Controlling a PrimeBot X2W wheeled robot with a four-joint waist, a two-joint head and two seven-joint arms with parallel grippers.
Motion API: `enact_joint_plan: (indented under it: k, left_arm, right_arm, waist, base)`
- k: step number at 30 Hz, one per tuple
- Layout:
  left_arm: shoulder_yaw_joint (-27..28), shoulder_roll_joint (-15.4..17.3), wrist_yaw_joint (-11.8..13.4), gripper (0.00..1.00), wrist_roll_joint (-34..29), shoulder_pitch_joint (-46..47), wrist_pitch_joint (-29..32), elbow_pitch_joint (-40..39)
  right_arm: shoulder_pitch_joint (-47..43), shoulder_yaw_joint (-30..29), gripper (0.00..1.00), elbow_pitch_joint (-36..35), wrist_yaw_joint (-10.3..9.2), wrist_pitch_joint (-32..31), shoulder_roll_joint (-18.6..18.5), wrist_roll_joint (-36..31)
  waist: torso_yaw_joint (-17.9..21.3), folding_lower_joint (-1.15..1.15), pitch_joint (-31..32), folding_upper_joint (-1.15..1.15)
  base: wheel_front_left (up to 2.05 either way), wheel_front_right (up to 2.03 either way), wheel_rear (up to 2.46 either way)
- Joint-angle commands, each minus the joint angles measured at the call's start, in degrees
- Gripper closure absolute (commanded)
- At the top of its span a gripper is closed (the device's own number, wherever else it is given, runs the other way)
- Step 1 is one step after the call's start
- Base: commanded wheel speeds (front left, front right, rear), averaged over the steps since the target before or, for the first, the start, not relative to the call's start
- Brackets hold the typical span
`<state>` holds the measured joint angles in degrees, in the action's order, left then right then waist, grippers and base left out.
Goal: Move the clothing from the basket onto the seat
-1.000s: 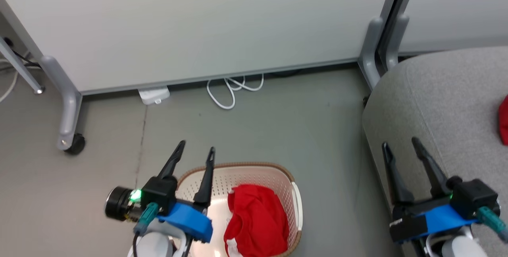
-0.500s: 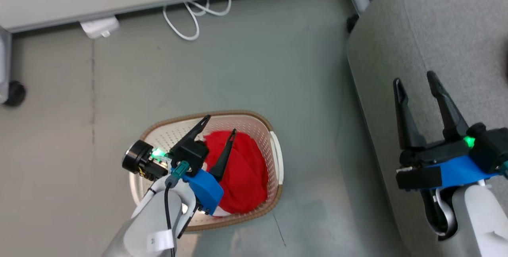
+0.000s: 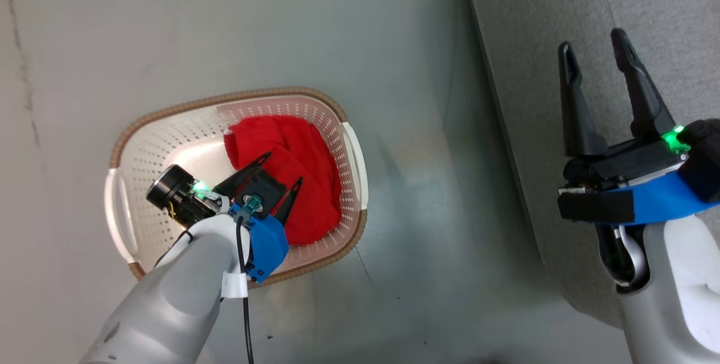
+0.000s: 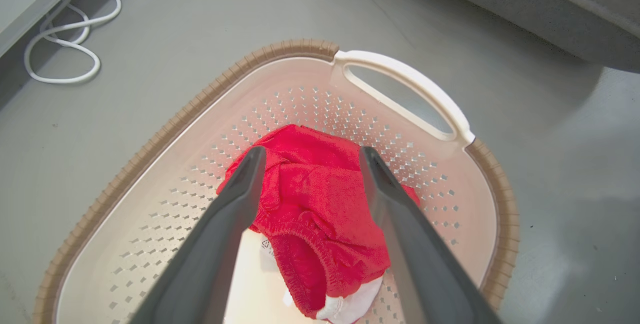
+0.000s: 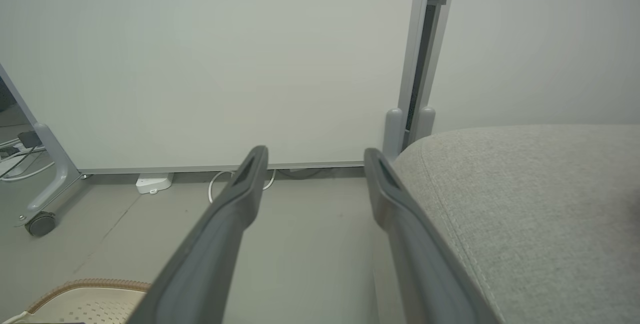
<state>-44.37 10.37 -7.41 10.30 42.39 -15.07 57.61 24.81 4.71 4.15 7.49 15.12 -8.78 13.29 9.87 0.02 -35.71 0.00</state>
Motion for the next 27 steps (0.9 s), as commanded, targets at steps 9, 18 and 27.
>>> enact_joint_plan:
  k: [9, 18, 27]
  left_arm:
    - [-7.6, 0.8, -0.1, 0.0, 5.5, 7.2, 1.1, 8.5]
    - [-11.2, 1.5, -0.1, 0.0, 9.9, 10.3, 5.2, 12.3]
    - [-15.3, 1.9, -0.1, 0.0, 13.1, 12.5, 9.3, 13.5]
  right_arm:
    - [4.8, 0.3, 0.0, -1.6, 0.01, 0.0, -0.1, 0.6]
    - [6.3, 0.2, 0.0, -2.4, 0.01, 0.0, -0.6, 0.7]
    - [7.5, 0.1, 0.0, -3.1, 0.01, 0.0, -0.8, 0.9]
  waist:
    - [2.6, -0.02, -9.6, 0.0]
    - [2.5, -0.02, -13.8, 0.0]
    - [2.3, -0.02, -17.9, 0.0]
  base:
    - [0.0, 0.0, 0.0]
    - [0.0, 0.0, 0.0]
    - [0.0, 0.0, 0.0]
